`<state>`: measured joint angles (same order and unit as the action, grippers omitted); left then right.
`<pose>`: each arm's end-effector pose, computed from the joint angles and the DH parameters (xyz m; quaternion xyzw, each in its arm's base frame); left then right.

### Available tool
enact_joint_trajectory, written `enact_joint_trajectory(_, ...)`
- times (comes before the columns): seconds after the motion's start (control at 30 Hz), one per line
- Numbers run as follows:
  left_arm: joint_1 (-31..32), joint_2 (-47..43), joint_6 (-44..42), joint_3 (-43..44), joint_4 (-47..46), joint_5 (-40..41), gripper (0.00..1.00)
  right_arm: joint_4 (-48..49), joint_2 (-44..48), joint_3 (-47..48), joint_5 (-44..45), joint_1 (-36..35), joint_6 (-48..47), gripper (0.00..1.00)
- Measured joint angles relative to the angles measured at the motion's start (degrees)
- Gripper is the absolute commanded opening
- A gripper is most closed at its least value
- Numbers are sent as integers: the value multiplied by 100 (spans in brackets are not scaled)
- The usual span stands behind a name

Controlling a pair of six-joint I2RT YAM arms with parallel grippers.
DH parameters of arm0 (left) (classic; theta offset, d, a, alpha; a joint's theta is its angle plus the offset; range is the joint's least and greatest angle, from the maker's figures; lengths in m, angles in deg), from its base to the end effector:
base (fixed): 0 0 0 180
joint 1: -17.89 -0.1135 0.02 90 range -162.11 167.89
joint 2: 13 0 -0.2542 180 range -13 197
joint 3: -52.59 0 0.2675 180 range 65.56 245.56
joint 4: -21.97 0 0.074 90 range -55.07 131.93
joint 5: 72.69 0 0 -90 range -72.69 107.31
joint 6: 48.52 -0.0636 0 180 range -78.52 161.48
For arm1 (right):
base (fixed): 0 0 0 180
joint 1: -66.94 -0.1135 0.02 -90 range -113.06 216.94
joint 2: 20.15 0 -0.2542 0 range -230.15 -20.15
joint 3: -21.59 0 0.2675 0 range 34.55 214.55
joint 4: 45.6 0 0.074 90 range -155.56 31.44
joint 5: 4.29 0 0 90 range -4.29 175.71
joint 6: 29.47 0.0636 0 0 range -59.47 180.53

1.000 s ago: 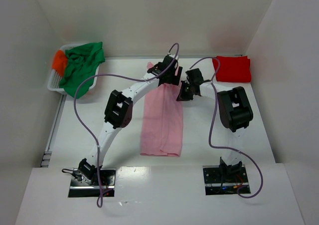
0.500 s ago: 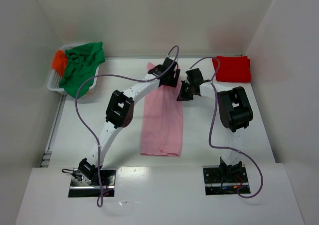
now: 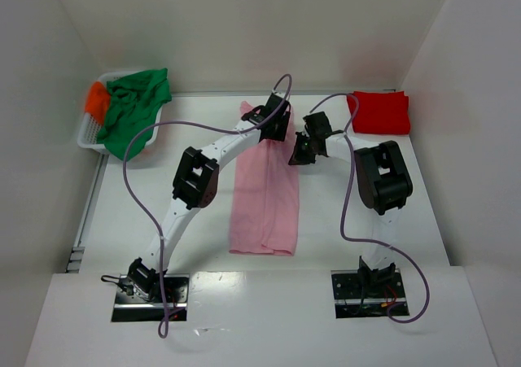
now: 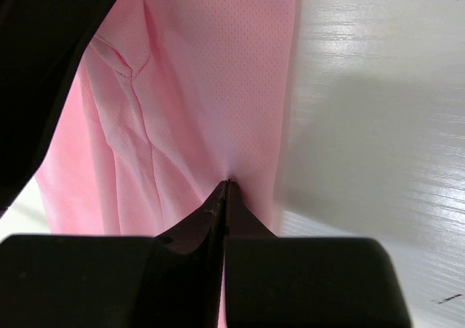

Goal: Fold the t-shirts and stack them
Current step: Rotate the tshirt 90 degrees

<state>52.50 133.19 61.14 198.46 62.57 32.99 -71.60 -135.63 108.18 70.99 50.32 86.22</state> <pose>0.5043 -0.3272 0.1649 0.0611 0.9009 -0.0772 0.4228 0.4184 0.1418 0.1029 0.0362 0.9457 0.2219 0.2349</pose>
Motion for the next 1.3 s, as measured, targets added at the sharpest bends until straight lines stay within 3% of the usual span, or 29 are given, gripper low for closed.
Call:
enact_joint_trajectory(0.13,0,0,-15,0,2,13,46,-13,-28,44,13,-13,2,0)
enact_joint_trajectory(0.27,0,0,-11,0,13,17,21,-15,-46,70,28,-24,11,0)
enact_joint_trajectory(0.4,0,0,9,0,85,22,14,-15,-48,72,31,-26,13,0)
enact_joint_trajectory(0.63,-35,-101,184,-330,-13,31,14,-15,-48,72,31,-26,13,0)
enact_joint_trajectory(0.87,-203,-909,654,-1939,-398,20,32,-11,-55,74,33,-28,15,0)
enact_joint_trajectory(0.97,-302,-1222,807,-2358,-531,4,49,-13,-70,96,31,-28,15,0)
enact_joint_trajectory(1.07,-437,-1388,1091,-2566,-752,-57,75,-13,-74,103,28,-28,15,0)
enact_joint_trajectory(1.3,-588,-1390,1220,-2612,-999,-254,78,-7,-83,107,50,-46,15,0)
